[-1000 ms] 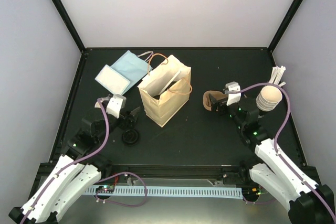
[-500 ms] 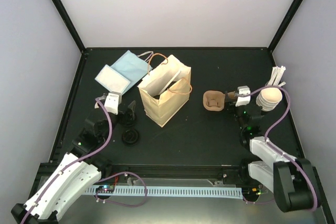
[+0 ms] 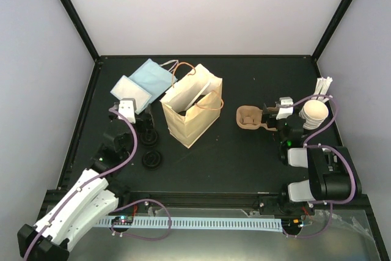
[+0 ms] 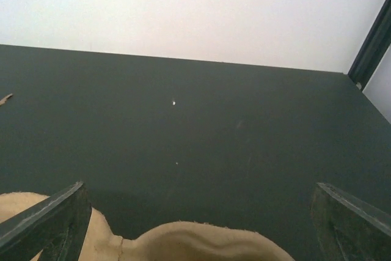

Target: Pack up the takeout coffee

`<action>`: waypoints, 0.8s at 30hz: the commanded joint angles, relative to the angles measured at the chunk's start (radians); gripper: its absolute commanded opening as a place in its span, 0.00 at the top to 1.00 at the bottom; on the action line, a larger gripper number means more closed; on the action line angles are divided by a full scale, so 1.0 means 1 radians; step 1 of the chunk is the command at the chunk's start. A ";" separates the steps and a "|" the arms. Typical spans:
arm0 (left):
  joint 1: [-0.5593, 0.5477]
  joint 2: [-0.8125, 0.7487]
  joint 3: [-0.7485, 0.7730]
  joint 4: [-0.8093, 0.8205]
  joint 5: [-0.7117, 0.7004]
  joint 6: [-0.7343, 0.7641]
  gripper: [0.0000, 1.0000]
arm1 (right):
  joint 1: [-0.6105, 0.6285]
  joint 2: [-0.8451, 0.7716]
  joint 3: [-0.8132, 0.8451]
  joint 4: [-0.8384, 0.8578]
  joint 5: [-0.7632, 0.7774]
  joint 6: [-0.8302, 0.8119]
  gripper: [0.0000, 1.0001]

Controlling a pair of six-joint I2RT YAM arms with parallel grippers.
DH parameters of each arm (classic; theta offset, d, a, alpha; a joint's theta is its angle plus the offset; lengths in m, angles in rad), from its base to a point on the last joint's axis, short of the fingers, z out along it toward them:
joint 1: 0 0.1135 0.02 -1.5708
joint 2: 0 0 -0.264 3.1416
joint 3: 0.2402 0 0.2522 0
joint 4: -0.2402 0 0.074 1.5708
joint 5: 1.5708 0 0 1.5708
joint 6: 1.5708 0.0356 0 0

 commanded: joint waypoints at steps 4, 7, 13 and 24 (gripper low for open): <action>0.068 0.150 -0.072 0.314 -0.110 0.133 0.01 | -0.011 0.008 0.034 0.045 0.045 0.028 0.00; 0.135 0.234 -0.111 0.419 -0.017 0.201 0.01 | -0.011 0.014 0.028 0.062 0.049 0.027 0.00; 0.291 0.370 -0.162 0.562 0.162 0.200 0.01 | -0.011 0.011 0.031 0.053 0.048 0.027 0.00; 0.391 0.554 -0.198 0.810 0.263 0.240 0.01 | -0.011 0.013 0.033 0.053 0.047 0.028 0.00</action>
